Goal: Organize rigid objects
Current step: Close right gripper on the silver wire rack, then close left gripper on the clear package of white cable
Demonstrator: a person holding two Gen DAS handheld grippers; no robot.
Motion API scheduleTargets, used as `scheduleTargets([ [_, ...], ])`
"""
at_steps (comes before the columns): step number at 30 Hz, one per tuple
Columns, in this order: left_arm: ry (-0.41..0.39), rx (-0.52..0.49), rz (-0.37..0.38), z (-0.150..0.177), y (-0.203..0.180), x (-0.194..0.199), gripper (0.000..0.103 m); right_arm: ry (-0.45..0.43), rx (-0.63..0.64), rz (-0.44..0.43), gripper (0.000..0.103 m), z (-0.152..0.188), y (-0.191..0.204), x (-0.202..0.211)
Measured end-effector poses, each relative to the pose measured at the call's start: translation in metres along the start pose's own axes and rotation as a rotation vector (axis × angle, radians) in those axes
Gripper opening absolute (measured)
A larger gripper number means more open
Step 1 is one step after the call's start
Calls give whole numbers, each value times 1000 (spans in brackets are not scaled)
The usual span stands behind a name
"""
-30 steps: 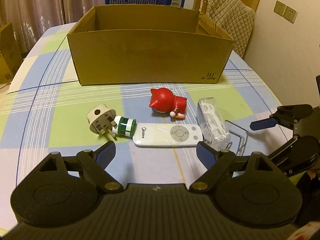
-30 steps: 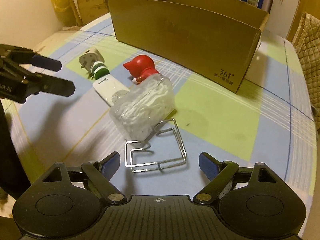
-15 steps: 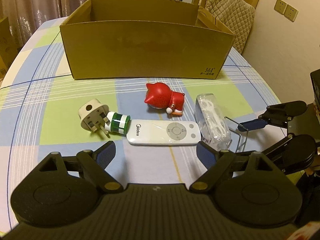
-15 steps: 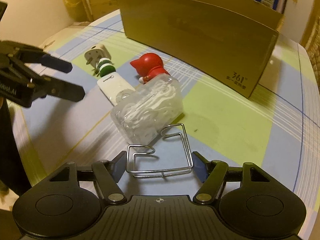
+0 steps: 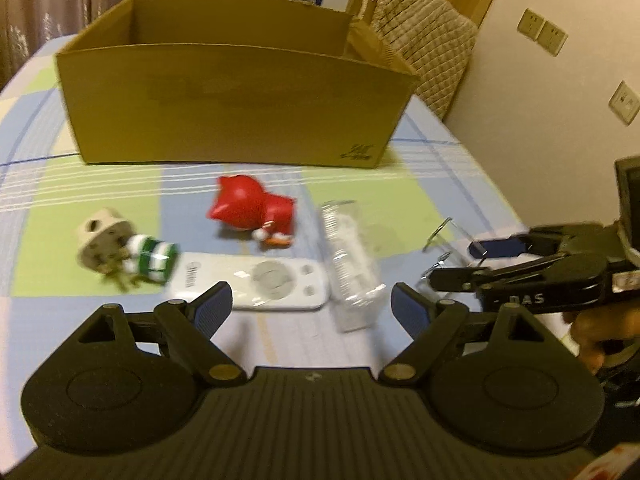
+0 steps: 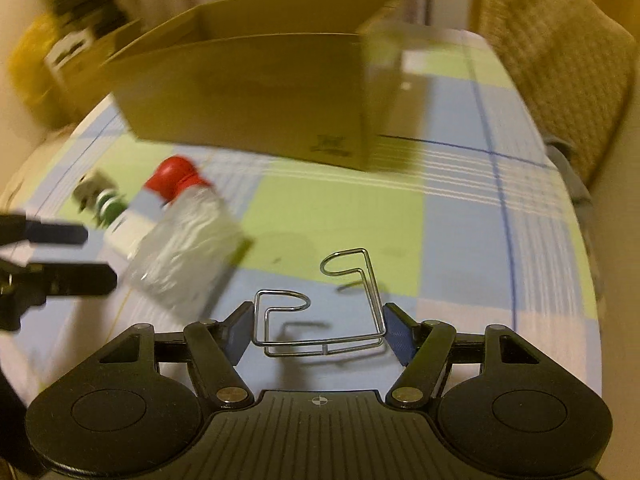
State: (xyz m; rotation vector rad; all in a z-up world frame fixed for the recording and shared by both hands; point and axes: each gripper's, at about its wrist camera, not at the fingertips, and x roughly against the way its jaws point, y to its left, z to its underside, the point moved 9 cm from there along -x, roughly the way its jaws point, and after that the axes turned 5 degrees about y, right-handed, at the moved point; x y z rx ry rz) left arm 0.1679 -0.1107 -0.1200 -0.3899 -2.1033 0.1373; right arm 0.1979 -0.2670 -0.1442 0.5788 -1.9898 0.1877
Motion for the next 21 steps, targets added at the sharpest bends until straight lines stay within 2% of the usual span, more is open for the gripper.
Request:
scheduleTargets([
  [4,2,-12,10,-5,-15,-14,66,-9,-63,-4,65,0,-15,3],
  [7,4,-24,8,-8,-23,-26,59,-15,-89,-7,65,0,-20,5],
  [14,35,-52,-34,-13,-29,-49,39,-18,-94,-22,65,1,-19,6],
  [16,51,-60,-50,-11,-30,-51,29,-17,-94,-24,65,3,-16,5],
  [21,66,-117,-70,-1,-36,-38,25,-20,-91,-37,65,6,-7,7],
])
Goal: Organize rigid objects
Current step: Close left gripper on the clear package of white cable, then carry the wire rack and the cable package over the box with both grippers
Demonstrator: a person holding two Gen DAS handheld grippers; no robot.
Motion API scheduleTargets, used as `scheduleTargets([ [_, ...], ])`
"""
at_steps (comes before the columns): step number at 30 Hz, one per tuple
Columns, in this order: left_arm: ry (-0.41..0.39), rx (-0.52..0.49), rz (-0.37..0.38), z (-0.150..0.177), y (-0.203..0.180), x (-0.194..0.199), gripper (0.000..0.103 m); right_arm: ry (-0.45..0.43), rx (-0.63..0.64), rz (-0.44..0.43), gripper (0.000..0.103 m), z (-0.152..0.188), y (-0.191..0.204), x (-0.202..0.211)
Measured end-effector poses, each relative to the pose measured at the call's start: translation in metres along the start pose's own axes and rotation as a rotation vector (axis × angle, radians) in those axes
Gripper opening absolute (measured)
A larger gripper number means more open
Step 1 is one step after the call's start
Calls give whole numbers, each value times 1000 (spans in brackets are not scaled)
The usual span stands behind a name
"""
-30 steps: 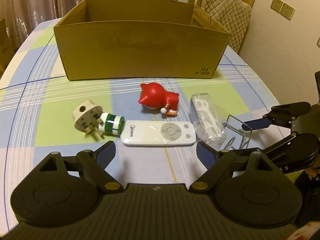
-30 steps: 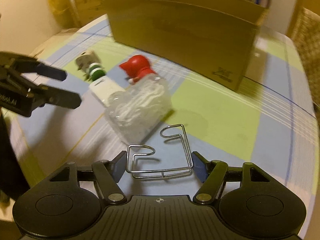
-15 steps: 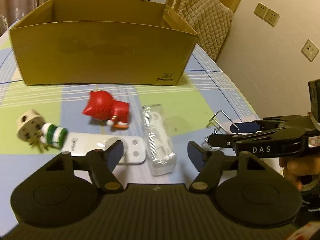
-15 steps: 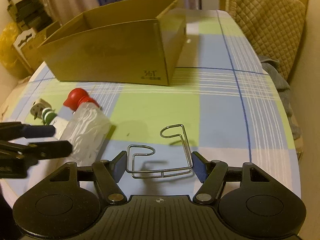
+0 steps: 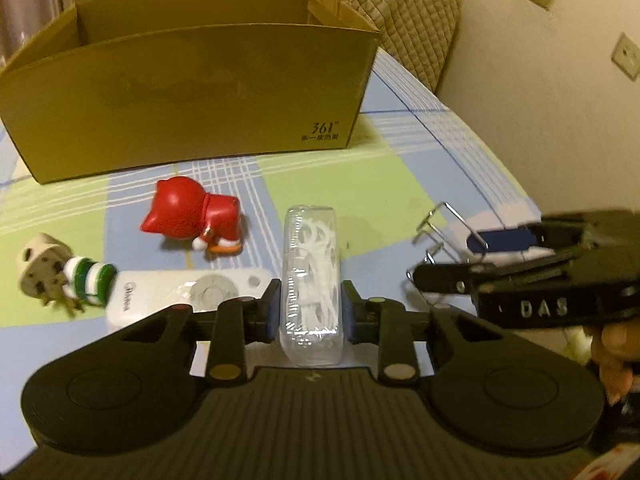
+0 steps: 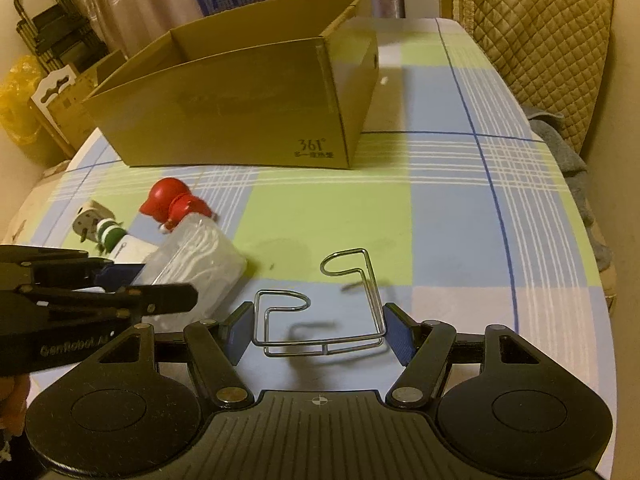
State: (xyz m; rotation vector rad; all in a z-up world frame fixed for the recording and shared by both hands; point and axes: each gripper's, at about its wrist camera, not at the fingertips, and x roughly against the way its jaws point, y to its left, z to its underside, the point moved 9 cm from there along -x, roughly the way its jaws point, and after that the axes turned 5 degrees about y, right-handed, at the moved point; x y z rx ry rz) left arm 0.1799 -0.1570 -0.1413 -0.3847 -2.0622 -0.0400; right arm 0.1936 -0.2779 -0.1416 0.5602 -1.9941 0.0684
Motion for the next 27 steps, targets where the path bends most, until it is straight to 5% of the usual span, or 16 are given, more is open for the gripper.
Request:
scheduleTargets([
  [11,13,-106,-39,52,7,33,25,7,37,-9,65,19,35,4],
  [27,24,-97,-16,52,8,24,25,16,10,10,65,28,35,1],
])
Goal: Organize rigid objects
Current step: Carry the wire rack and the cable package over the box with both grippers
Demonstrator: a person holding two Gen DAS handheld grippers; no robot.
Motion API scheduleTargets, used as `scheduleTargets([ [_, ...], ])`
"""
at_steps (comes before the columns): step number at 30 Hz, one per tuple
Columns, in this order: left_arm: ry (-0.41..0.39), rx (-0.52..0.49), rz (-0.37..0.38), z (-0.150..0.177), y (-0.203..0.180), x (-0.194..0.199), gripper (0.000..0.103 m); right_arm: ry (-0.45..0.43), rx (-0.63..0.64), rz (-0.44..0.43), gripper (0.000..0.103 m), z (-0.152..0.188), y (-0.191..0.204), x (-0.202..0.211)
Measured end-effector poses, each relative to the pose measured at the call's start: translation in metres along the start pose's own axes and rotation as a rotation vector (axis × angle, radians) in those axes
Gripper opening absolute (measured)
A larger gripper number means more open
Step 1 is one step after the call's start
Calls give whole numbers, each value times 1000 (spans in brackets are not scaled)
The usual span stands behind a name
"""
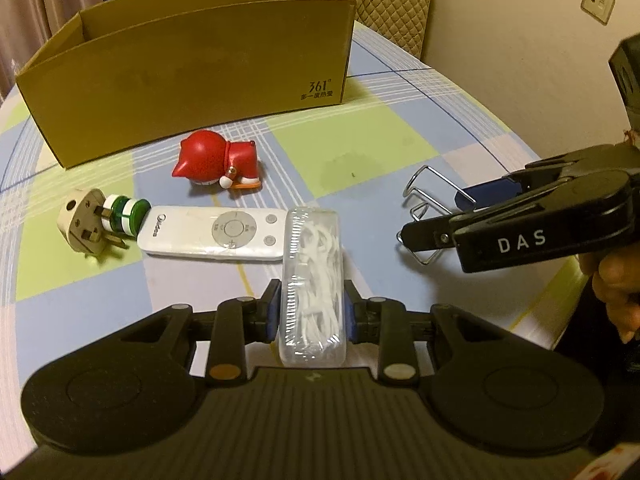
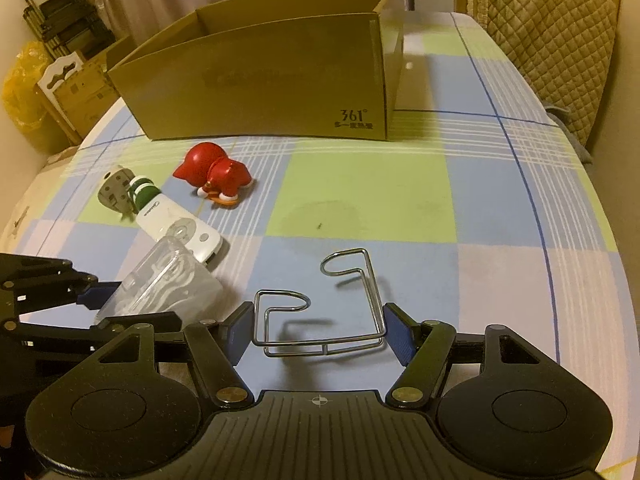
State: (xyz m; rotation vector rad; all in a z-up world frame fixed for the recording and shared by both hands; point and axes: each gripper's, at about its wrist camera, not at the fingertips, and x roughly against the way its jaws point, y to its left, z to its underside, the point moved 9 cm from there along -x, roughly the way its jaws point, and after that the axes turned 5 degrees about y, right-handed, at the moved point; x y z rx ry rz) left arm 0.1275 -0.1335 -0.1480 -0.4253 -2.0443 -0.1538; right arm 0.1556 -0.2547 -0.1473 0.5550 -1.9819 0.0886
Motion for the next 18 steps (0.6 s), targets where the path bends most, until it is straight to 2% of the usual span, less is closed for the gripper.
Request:
scheduleTargets([
  [7,-32,32,26,0,0,16,25,-25,-11,3,65,0,5,11],
  [18,-103,92,-37,-10,26,54,25,-102,-26,15,65,-3,21,47],
])
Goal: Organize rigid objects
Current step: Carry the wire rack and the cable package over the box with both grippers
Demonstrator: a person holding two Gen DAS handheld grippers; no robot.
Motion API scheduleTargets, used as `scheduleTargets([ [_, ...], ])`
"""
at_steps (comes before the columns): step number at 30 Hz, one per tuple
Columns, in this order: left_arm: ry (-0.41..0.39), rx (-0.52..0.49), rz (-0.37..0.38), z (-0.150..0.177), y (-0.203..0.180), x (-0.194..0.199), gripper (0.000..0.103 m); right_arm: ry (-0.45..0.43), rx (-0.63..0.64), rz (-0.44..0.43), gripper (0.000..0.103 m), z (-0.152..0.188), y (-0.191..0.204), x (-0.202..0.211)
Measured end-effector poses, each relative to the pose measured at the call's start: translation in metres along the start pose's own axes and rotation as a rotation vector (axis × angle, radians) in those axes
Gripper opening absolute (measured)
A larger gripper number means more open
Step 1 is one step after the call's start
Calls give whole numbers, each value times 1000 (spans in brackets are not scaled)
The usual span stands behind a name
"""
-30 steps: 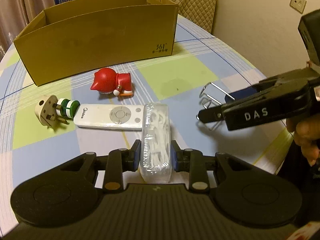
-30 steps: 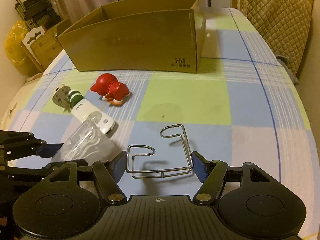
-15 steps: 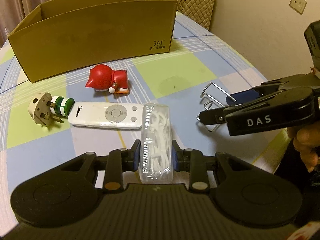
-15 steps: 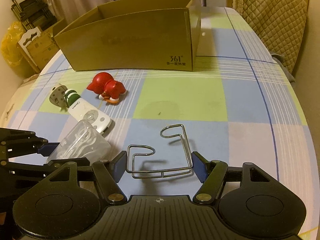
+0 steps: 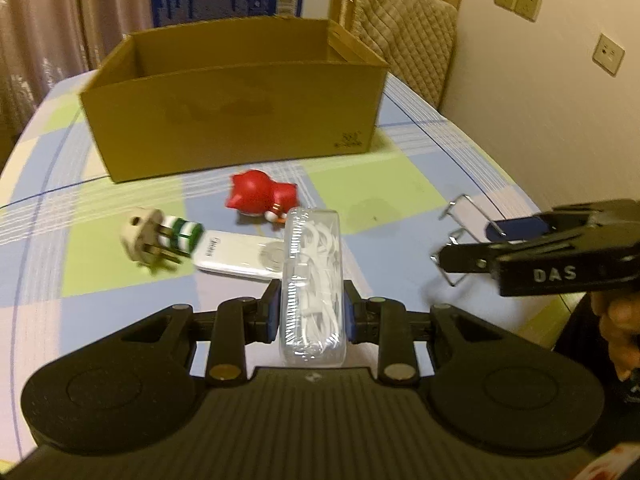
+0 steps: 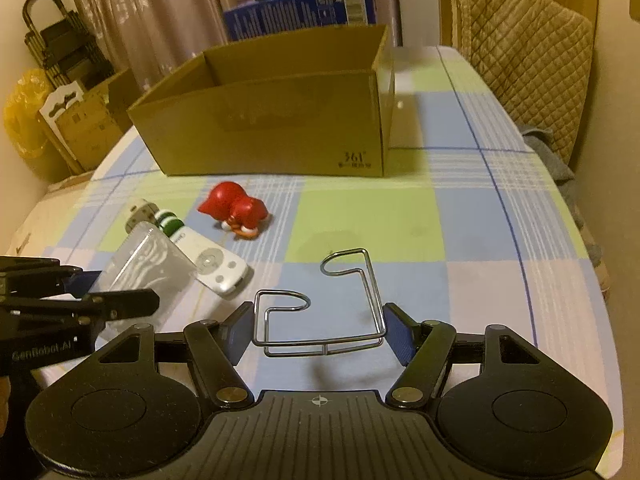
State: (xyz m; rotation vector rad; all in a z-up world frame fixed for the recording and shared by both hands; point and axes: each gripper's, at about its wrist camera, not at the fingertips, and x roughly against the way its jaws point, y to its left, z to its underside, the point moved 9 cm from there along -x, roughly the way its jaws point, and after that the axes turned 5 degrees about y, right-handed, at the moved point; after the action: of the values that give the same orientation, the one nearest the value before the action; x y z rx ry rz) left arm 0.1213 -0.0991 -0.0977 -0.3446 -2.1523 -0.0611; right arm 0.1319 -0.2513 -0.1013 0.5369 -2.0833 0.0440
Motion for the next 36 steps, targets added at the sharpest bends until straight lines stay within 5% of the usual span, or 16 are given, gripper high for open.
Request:
scheduleTargets([
  [16,-91,74,-46,-8,30,50,25,-61,47,-17,65,-7,38,34],
  [36,-99,94,-52,-8,34,60,25,-71,43,-24,65,-7,42,40],
])
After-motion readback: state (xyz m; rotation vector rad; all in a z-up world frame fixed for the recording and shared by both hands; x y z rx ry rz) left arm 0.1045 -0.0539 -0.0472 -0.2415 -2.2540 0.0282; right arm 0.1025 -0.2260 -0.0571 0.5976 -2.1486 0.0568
